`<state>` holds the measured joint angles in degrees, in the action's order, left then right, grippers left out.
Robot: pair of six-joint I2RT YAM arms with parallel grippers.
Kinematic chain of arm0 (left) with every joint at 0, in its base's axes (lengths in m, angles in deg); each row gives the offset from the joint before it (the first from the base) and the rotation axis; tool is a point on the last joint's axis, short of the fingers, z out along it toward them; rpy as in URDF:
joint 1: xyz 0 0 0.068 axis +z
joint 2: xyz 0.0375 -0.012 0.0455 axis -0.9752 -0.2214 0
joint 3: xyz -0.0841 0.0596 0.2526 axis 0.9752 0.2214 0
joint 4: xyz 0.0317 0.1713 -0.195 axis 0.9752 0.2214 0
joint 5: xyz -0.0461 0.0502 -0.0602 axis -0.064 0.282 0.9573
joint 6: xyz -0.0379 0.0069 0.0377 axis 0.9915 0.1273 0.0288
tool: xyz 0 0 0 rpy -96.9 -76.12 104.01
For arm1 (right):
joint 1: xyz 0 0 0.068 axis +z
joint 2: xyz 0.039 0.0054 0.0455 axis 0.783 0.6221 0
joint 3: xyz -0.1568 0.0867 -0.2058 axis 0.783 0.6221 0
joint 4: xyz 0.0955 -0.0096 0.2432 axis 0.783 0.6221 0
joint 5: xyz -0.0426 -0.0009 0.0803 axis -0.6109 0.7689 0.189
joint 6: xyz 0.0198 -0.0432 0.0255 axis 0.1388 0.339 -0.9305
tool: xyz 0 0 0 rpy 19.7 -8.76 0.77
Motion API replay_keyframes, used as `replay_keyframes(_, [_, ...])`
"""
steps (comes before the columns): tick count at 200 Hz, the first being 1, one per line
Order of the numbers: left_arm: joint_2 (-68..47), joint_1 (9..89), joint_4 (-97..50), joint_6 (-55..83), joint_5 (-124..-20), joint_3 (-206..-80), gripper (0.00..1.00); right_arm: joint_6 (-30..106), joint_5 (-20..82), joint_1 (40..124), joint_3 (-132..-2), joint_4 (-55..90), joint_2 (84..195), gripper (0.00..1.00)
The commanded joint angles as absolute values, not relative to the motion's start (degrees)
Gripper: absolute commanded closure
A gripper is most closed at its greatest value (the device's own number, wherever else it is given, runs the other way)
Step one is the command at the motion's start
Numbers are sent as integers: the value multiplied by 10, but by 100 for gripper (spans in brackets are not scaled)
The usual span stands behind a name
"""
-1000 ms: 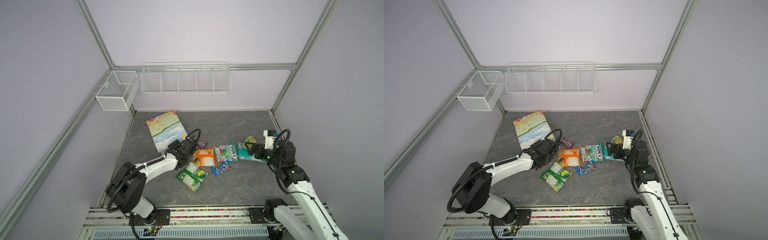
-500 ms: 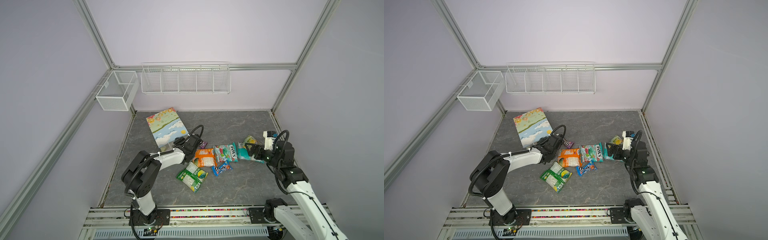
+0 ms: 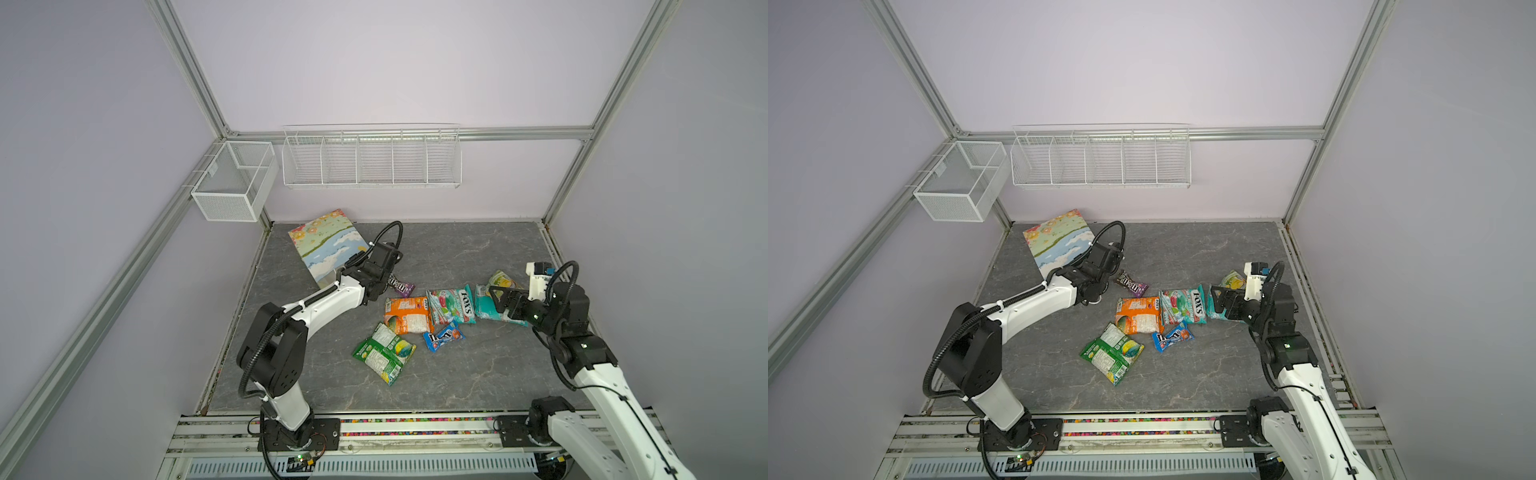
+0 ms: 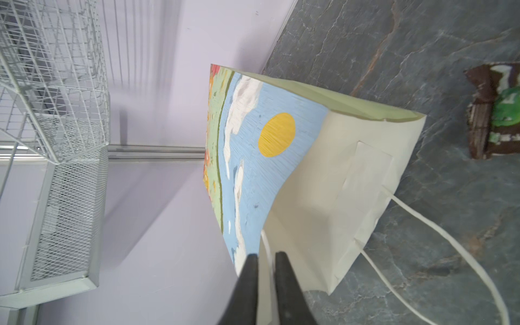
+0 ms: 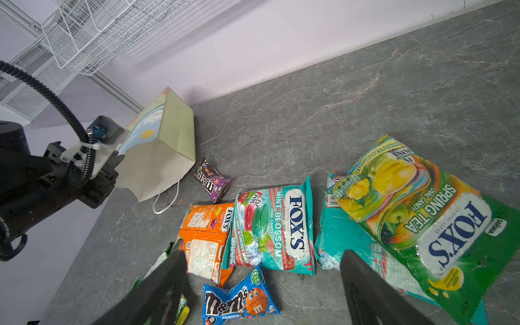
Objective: Place the snacks into the paper bag
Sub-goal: Pick up the paper bag from the top-left of the table.
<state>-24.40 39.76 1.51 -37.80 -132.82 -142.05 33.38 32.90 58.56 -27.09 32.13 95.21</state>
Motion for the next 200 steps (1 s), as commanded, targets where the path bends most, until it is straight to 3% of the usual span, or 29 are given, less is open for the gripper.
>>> replay_keyframes(1, [-222, 398, 114, -351, -1319, -1478, 100, 326, 339, 593, -264, 308, 942, 12])
replay_keyframes(113, [-239, 395, 528, -246, -1375, -1926, 100, 346, 379, 663, -330, 367, 973, 12])
replay_keyframes(140, [-238, 397, 546, -223, -1371, -1951, 100, 348, 375, 696, -350, 385, 980, 12])
replay_keyframes(200, [-281, 444, 645, -93, -1239, -1988, 100, 333, 328, 777, -369, 397, 994, 12])
